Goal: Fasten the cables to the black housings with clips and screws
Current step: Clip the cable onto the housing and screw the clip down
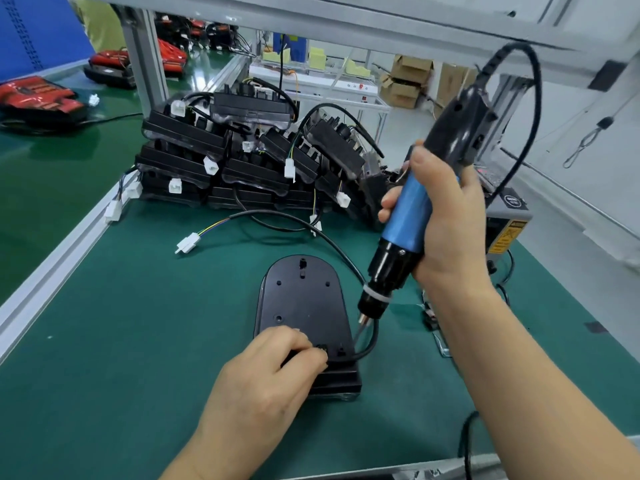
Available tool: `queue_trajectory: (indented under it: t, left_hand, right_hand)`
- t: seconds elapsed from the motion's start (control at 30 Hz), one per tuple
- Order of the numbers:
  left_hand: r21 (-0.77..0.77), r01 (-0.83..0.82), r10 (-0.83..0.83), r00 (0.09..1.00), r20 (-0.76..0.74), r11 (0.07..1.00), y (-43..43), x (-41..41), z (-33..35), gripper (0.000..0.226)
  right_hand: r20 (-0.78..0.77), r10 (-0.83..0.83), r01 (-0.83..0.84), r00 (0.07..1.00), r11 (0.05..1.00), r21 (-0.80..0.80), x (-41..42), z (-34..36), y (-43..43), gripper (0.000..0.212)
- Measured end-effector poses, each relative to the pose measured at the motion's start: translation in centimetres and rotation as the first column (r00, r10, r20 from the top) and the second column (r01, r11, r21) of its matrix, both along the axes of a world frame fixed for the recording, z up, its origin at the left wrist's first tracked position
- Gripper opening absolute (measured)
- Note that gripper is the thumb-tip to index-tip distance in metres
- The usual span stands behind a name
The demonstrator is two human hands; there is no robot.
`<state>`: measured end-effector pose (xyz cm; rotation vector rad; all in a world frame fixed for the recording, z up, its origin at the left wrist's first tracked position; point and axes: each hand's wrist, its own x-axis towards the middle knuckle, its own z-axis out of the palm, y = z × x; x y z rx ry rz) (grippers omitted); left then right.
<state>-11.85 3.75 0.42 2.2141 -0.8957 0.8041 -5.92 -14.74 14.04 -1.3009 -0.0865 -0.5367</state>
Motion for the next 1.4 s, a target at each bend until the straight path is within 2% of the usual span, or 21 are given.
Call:
queue_trajectory:
  t: [0.23,0.33,0.53,0.67,0.77,0.87,1.0,1.23,1.33,1.4]
  left_hand:
    - [-0.027,0.01,-0.01,1.0,0.014,1.0,0.0,0.2,-0.2,0.011]
    - [-0.031,0.009,-0.009,1.0,0.012,0.999,-0.1,0.3,-0.3,0.008]
    - [-0.029,-0.008,0.008,1.0,0.009,1.0,-0.2,0.2,-0.3,0.01]
    - [-0.016,-0.02,0.02,1.0,0.021,1.0,-0.2,0.3,-0.2,0.017]
    - [-0.023,-0.011,0.012,1.0,0.026,1.0,-0.2,0.3,-0.3,0.013]
    - [-0.034,0.006,-0.005,1.0,0.028,0.999,-0.1,0.3,-0.3,0.007]
    - [-0.039,0.016,-0.015,0.999,0.029,0.999,-0.1,0.3,-0.3,0.006]
    - [-0.038,0.025,-0.023,0.999,0.035,0.999,-0.1,0.4,-0.3,0.005]
    - [-0.039,0.028,-0.026,0.999,0.037,0.999,-0.2,0.5,-0.3,0.005]
    - [-0.038,0.028,-0.027,0.999,0.037,0.999,-0.1,0.5,-0.4,0.006]
  right_hand:
    - [-0.258,-0.188,0.199,0.948,0.98,0.016,-2.3,0.0,-9.9,0.042]
    - [-0.395,-0.279,0.321,0.875,0.946,0.043,-3.2,-1.8,-13.4,0.033]
    - [-0.631,-0.367,0.409,0.684,0.908,-0.085,-3.0,-6.7,-17.9,0.034]
    - [-0.686,-0.389,0.36,0.615,0.912,-0.195,-1.8,-8.5,-19.4,0.043]
    - [-0.714,-0.448,0.313,0.538,0.893,-0.324,-1.0,-9.1,-20.0,0.057]
    - [-0.714,-0.501,0.26,0.489,0.865,-0.429,-0.5,-9.2,-20.3,0.061]
    - [-0.713,-0.543,0.163,0.444,0.831,-0.532,-0.2,-8.9,-20.7,0.055]
    - [-0.709,-0.596,0.008,0.376,0.767,-0.641,0.4,-8.5,-20.9,0.06]
    - [-0.714,-0.603,-0.023,0.354,0.758,-0.652,0.6,-8.3,-20.8,0.054]
    - [-0.742,-0.574,-0.008,0.347,0.789,-0.614,0.5,-7.9,-20.8,0.044]
